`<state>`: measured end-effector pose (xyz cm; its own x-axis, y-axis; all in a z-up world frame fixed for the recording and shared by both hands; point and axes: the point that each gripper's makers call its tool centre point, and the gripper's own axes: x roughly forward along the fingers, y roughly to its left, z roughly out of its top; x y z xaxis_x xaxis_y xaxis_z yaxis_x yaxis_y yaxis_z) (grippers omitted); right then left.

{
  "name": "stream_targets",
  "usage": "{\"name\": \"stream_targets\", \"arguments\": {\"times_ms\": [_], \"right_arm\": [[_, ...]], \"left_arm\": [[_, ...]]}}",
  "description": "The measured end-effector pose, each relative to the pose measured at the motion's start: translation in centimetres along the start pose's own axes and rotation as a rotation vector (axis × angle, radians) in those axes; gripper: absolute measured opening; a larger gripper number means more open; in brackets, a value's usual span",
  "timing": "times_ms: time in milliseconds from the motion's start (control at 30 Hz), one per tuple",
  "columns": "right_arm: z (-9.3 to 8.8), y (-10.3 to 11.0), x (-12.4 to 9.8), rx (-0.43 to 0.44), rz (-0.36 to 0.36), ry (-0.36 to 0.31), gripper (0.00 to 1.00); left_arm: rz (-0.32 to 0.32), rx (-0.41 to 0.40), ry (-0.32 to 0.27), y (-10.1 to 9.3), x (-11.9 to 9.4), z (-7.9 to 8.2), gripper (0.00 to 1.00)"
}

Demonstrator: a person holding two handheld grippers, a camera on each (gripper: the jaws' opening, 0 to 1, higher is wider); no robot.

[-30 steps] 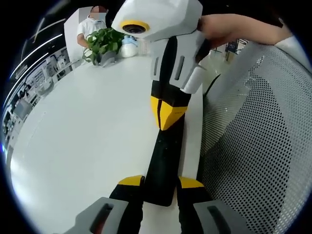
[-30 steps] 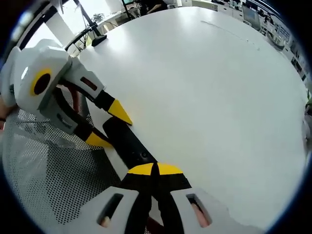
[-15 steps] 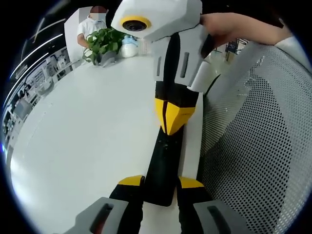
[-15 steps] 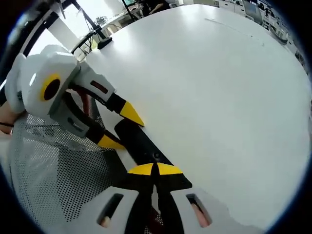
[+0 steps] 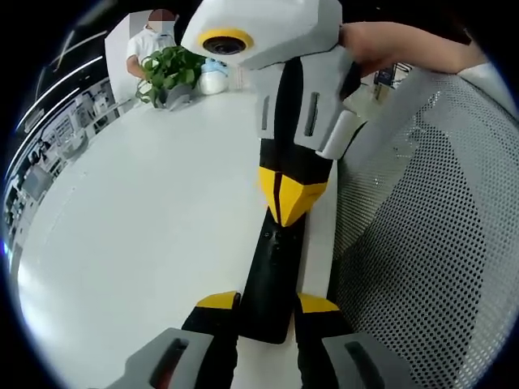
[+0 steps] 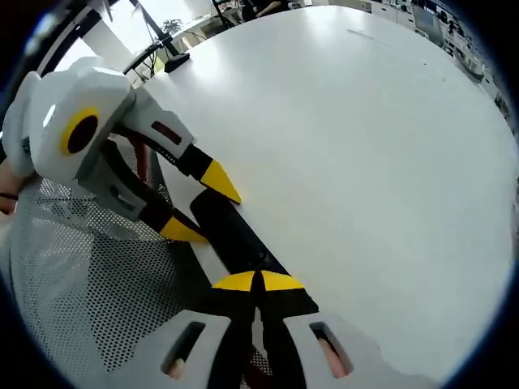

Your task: Press the specified remote control buttons in sequence, fully releasing each button before pressing the next.

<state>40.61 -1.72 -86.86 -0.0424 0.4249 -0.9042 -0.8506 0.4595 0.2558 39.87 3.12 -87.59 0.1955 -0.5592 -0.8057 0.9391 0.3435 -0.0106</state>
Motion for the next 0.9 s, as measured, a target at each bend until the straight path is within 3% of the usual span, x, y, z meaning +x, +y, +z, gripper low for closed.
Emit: {"name": "stream_targets", "arguments": {"times_ms": [167,900], "right_arm": [[0.0,-0.04,0.05,-0.057,-0.012,-0.003,0.0],[-0.02,0.0,-0.08,-0.064,0.0,-0.018,0.0]], "left_arm": [[0.001,-0.004,0.003,-0.02,0.04,0.05,0.27],[0.003,-0.011,0.0,0.01,0.05,0.03,0.26]]}}
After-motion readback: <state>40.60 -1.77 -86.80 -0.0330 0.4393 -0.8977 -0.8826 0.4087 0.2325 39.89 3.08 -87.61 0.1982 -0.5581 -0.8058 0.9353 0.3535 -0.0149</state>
